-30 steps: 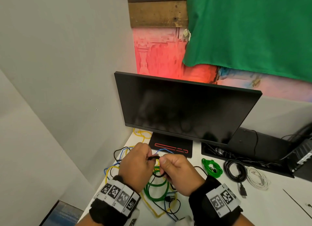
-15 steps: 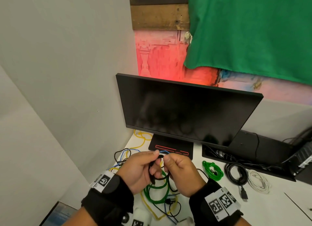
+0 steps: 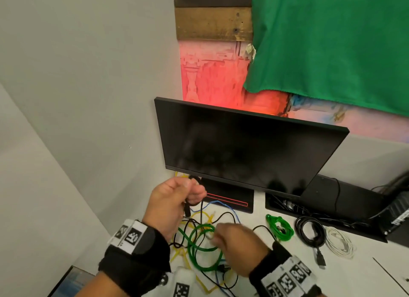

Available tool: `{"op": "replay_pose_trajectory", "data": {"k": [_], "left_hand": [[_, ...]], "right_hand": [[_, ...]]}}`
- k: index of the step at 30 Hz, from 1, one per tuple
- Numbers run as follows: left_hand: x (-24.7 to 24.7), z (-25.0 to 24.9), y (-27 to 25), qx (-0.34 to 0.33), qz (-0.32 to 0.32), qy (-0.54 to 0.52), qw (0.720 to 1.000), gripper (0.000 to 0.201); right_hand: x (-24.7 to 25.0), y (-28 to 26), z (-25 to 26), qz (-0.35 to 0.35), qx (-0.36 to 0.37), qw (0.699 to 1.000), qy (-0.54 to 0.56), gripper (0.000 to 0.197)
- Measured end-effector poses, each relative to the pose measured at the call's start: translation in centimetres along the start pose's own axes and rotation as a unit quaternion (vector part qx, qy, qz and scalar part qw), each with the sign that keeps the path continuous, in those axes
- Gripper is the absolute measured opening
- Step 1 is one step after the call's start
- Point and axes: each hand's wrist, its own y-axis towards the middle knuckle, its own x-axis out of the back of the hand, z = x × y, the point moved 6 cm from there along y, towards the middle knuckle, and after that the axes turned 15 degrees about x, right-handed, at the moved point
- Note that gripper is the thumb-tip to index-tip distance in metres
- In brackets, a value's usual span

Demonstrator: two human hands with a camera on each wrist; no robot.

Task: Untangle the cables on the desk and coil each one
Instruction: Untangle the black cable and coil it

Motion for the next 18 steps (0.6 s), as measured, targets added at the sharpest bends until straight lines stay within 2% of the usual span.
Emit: {"op": "replay_pose_trajectory", "data": {"k": [1,2,4,6,9,13,18], "left_hand": [[-0.4,0.3,0.0,-0.010,-0.006,0.087,0.996,0.015],[-0.7,0.8,-0.1,-0.018,-0.003,0.165,0.986,0.011],[-1.0,1.5,-0.3,-0.023,0.016,0.260,0.965,0.010],[-0.9,1.6,-0.8,-0.024,0.034,0.287,0.957,0.022],[-1.0,1.9,-1.4,0.004,0.061,0.291,0.955,0.042],[-1.7,2.9,-1.7,0.059,0.070,0.231,0.969,0.041],[-2.4,3.1,-1.8,0.106,0.090,0.122,0.983,0.035]], "right_hand": [[-0.5,0.3,1.7,0.030,0.045,0.998,0.022,0.021],[-0.3,0.4,3.1,0.026,0.081,0.995,0.054,0.023],[1.5,0.3,4.4,-0.052,0.121,0.985,0.111,0.028],[3.5,0.0,4.4,-0.144,0.128,0.974,0.116,0.024],[5.5,-0.1,2.4,-0.254,0.088,0.961,0.074,0.027],[5.4,0.2,1.1,-0.285,0.047,0.957,0.032,0.037],[3.6,-0.1,1.5,-0.340,0.076,0.918,0.187,0.046]]}}
